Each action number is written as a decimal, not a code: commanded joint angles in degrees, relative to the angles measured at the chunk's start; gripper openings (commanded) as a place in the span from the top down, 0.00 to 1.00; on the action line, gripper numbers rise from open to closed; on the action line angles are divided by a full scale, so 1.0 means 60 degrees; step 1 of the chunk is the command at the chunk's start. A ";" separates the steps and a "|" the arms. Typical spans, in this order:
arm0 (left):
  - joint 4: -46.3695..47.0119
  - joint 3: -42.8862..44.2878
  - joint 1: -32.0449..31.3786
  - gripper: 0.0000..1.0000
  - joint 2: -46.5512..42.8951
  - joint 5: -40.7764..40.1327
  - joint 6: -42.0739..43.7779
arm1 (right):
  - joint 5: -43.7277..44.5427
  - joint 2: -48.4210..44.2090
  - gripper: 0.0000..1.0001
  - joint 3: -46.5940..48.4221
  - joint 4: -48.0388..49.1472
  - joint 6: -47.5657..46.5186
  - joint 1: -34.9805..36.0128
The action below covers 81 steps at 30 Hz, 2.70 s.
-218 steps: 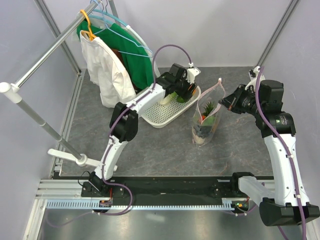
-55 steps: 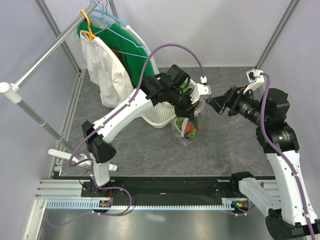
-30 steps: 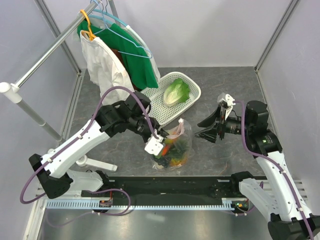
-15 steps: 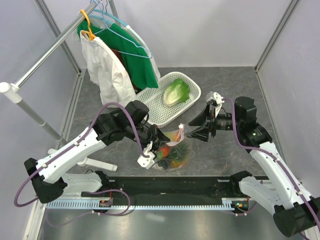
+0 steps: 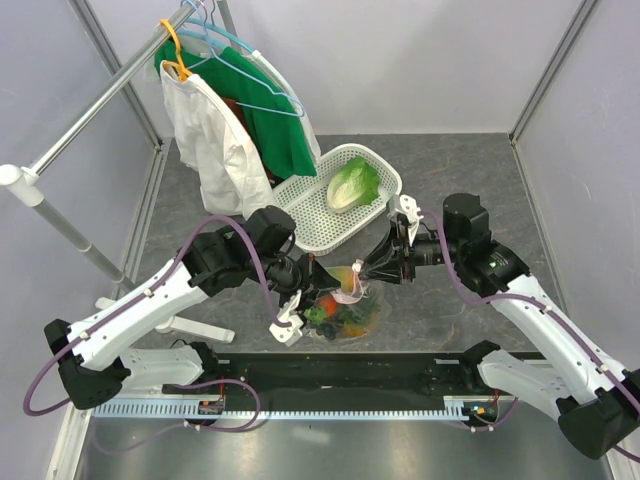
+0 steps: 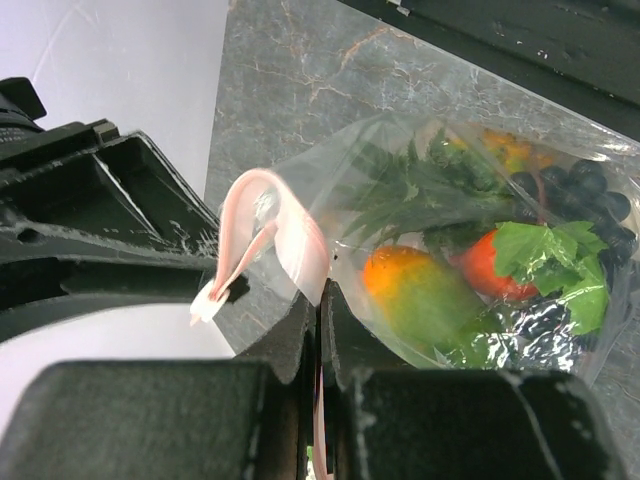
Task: Place the food in the zip-top bag and seal the zipper
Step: Adjust the zipper food storage bag at the center of the board, then zip the zipper food storage bag at the center of the board.
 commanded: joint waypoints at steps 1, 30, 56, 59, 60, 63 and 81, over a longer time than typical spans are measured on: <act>0.0611 -0.0085 -0.0053 0.98 -0.0039 0.0140 -0.0380 | 0.0297 -0.0304 0.74 0.0483 -0.0714 -0.1079 0.0243; 0.3337 0.3925 0.1750 0.19 0.2068 0.0300 -1.4020 | 0.4517 -0.2721 1.00 -0.0659 0.1833 0.0957 0.0229; 0.2501 0.4588 0.0987 0.56 0.3667 0.1868 -1.3800 | 0.3725 -0.2824 1.00 -0.0439 0.1453 -0.0114 0.0229; 0.2399 0.4588 0.0987 0.60 0.3725 0.1635 -1.3712 | 0.3725 -0.2853 1.00 -0.0439 0.1453 -0.0128 0.0243; 0.2384 0.4573 0.0987 0.61 0.3711 0.1561 -1.3727 | 0.3710 -0.2868 1.00 -0.0439 0.1453 -0.0143 0.0229; 0.2340 0.4529 0.1133 0.84 0.3711 0.1487 -1.3829 | 0.3783 -0.2912 1.00 -0.0439 0.1409 -0.0201 0.0229; 0.1535 0.2332 0.2318 0.93 0.2407 0.0550 -1.2423 | 0.5027 -0.3321 1.00 -0.0424 0.1277 -0.0333 0.0243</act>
